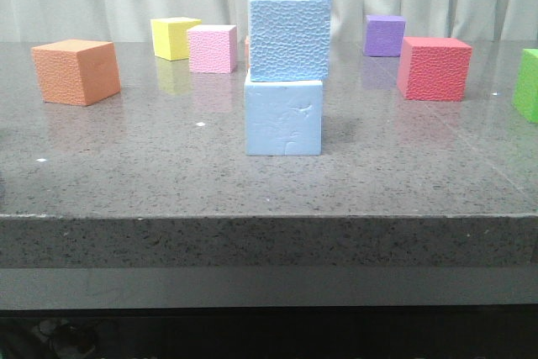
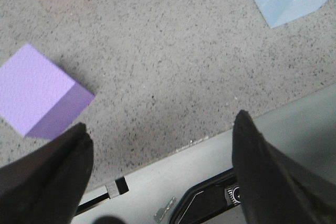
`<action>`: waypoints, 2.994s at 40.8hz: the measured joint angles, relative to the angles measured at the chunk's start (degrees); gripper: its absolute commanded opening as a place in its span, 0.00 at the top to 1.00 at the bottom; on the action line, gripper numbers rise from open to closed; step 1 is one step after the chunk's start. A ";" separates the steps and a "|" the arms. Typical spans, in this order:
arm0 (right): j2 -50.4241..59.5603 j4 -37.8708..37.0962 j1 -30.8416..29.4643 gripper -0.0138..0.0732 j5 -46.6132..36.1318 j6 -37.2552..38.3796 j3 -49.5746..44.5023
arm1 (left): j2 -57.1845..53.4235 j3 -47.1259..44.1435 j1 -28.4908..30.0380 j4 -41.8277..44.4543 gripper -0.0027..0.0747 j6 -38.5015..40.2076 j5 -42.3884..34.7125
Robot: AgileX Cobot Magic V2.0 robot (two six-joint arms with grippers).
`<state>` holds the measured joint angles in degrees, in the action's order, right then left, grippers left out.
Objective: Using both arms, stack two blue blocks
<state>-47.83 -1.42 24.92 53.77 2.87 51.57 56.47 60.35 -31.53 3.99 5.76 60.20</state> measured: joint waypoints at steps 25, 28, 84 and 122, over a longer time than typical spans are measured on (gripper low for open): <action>15.97 0.13 0.00 0.57 -8.28 2.56 -7.81 | -9.03 -6.29 0.00 3.82 0.77 0.72 -7.11; 16.02 0.13 0.00 0.78 -8.41 2.56 -7.81 | -9.03 -6.39 0.00 4.37 0.90 0.72 -7.85; 16.02 0.13 0.00 0.92 -8.29 2.68 -8.03 | -53.37 -58.13 28.42 -7.38 0.99 -6.48 -46.43; 16.02 0.13 0.00 0.92 -8.29 2.78 -8.03 | -56.76 -60.68 30.92 -8.16 0.99 -7.59 -55.89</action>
<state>-31.81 -1.29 24.92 45.48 5.65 43.54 -0.29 -0.33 -0.61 -4.16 -1.83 4.30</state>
